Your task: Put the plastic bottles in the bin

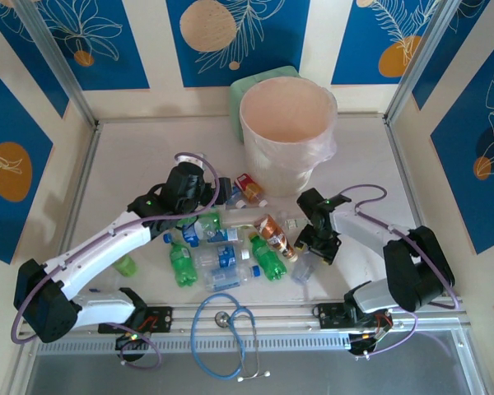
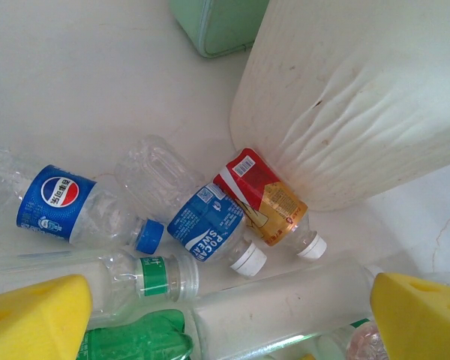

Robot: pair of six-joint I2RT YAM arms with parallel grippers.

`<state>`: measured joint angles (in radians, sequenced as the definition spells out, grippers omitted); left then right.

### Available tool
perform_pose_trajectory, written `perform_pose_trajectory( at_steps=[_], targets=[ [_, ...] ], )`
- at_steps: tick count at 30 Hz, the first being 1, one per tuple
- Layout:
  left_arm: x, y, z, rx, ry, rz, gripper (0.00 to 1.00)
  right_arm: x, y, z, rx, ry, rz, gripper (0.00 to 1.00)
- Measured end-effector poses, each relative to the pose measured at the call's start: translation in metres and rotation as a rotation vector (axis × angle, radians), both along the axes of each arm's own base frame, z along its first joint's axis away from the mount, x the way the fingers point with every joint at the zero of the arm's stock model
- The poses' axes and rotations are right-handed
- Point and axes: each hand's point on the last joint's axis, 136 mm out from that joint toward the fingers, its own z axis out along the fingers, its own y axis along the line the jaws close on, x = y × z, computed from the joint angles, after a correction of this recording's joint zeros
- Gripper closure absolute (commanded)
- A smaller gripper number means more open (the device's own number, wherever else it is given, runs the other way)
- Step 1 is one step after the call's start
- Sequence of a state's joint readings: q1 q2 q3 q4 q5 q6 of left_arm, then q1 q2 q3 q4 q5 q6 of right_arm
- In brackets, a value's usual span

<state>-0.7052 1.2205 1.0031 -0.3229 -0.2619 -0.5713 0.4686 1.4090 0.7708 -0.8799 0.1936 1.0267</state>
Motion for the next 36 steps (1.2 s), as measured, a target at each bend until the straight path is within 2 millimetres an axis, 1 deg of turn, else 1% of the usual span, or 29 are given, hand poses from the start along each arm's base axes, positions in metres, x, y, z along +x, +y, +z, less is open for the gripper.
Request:
perform_pose_trajectory(
  at_steps=[5, 11, 14, 17, 20, 23, 26, 28, 29, 31, 32, 34, 36],
  targets=[
    [0.0, 0.0, -0.001, 0.001, 0.001, 0.0, 0.05, 0.001, 0.0, -0.002, -0.002, 0.003, 0.004, 0.42],
    [0.0, 0.0, -0.001, 0.002, 0.001, 0.0, 0.05, 0.001, -0.001, -0.001, -0.005, -0.001, 0.002, 0.45],
    [0.0, 0.0, -0.001, 0.002, 0.002, 0.0, 0.05, -0.001, -0.005, 0.008, -0.014, -0.028, 0.006, 0.45],
    [0.0, 0.001, -0.001, 0.006, 0.0, 0.002, 0.05, -0.002, -0.01, 0.03, -0.014, -0.081, 0.01, 0.46],
    [0.0, 0.002, -0.002, 0.011, 0.001, 0.005, 0.04, 0.005, -0.011, 0.07, 0.012, -0.19, 0.018, 0.47],
    [0.0, 0.003, -0.001, 0.018, 0.001, 0.011, 0.05, 0.017, -0.009, 0.122, 0.056, -0.326, 0.039, 0.47],
    [0.001, 0.005, 0.001, 0.021, -0.004, 0.019, 0.05, 0.033, -0.001, 0.185, 0.114, -0.484, 0.078, 0.47],
    [0.001, 0.005, 0.003, 0.023, -0.003, 0.021, 0.04, 0.046, 0.007, 0.232, 0.163, -0.61, 0.118, 0.47],
    [0.001, 0.005, 0.003, 0.024, -0.004, 0.022, 0.05, 0.05, 0.01, 0.251, 0.178, -0.657, 0.136, 0.46],
    [0.001, 0.006, 0.004, 0.026, -0.002, 0.022, 0.05, 0.065, 0.018, 0.298, 0.214, -0.776, 0.174, 0.46],
    [0.001, 0.006, 0.003, 0.027, 0.0, 0.023, 0.05, 0.072, 0.022, 0.317, 0.225, -0.819, 0.187, 0.47],
    [0.0, 0.007, 0.002, 0.032, 0.005, 0.023, 0.05, 0.095, 0.029, 0.361, 0.252, -0.92, 0.202, 0.49],
    [-0.001, 0.008, 0.0, 0.036, 0.014, 0.024, 0.05, 0.12, 0.035, 0.398, 0.27, -1.013, 0.207, 0.48]
  ],
)
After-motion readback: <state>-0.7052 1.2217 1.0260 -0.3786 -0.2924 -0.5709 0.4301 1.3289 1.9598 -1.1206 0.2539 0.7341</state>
